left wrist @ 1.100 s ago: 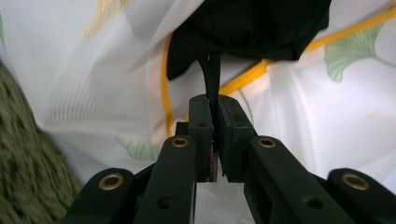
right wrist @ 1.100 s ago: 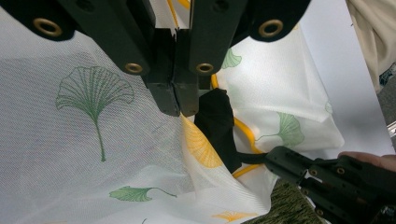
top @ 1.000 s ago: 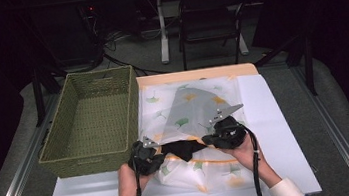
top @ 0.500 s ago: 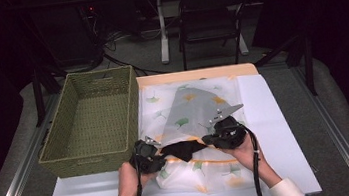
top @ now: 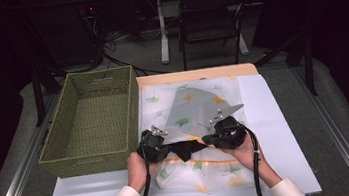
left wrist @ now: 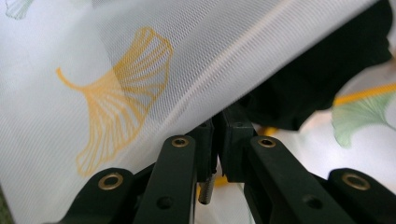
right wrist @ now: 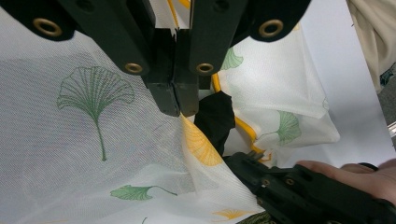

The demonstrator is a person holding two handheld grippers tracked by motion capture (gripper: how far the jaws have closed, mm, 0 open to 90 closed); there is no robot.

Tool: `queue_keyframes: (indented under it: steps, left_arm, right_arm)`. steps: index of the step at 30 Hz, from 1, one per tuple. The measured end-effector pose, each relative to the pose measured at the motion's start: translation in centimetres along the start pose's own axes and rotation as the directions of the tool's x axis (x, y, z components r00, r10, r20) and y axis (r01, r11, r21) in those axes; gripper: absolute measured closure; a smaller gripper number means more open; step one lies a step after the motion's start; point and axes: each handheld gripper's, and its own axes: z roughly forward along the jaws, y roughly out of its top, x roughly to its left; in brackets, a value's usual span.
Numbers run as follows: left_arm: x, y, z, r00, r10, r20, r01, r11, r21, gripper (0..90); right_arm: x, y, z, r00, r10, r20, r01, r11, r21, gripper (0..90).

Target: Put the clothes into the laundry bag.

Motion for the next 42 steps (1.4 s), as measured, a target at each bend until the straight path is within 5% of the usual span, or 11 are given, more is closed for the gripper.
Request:
queue_keyframes:
  steps: [10, 13, 18, 20, 25, 30, 35, 39, 42]
  left_arm:
    - [0.1, -0.1, 0.8, 0.9998, -0.021, -0.005, 0.021, 0.9998, -0.007, 84.5]
    - [0.4, -1.2, 1.0, 0.9997, -0.024, 0.005, 0.024, 0.9991, 0.035, 81.4]
    - [0.3, -1.9, -0.4, 0.9991, -0.016, 0.04, 0.014, 0.9991, 0.04, 61.2]
    - [0.3, -2.1, -1.3, 0.9968, -0.047, 0.065, 0.045, 0.9988, 0.019, 54.0]
    - [-1.1, -2.2, -3.0, 0.9964, 0.034, 0.078, -0.033, 0.9994, -0.007, 41.7]
    - [-2.7, -2.5, -2.1, 0.9896, 0.125, 0.071, -0.128, 0.9909, 0.041, 46.4]
    - [-2.5, -2.8, -0.2, 0.9908, 0.119, 0.064, -0.126, 0.986, 0.11, 52.7]
    - [-2.3, -3.3, 0.1, 0.9901, 0.14, 0.016, -0.14, 0.9857, 0.093, 67.9]
    - [-2.3, -3.9, -0.1, 0.989, 0.147, 0.02, -0.148, 0.9868, 0.066, 79.0]
  right_arm:
    - [0.0, 0.0, 0.0, 1.0, -0.001, -0.001, 0.001, 1.0, -0.001, 89.2]
    - [0.0, -0.1, 0.0, 1.0, -0.003, 0.0, 0.003, 1.0, -0.001, 89.2]
    - [-0.1, -0.1, -0.1, 1.0, 0.0, 0.003, 0.0, 1.0, 0.0, 89.3]
    - [-0.1, -0.1, -0.1, 1.0, 0.0, 0.003, 0.0, 1.0, 0.0, 89.2]
    - [-0.1, -0.1, -0.3, 1.0, 0.0, 0.004, 0.0, 1.0, -0.001, 89.3]
    - [0.0, -0.1, -0.3, 1.0, 0.002, 0.006, -0.002, 1.0, -0.002, 89.2]
    - [0.1, -0.3, -0.3, 1.0, 0.001, 0.004, -0.001, 1.0, 0.001, 89.2]
    - [0.0, -0.3, -0.4, 1.0, 0.005, 0.002, -0.005, 1.0, -0.002, 89.3]
    - [0.0, -0.3, -0.5, 1.0, 0.003, 0.002, -0.003, 1.0, -0.005, 89.2]
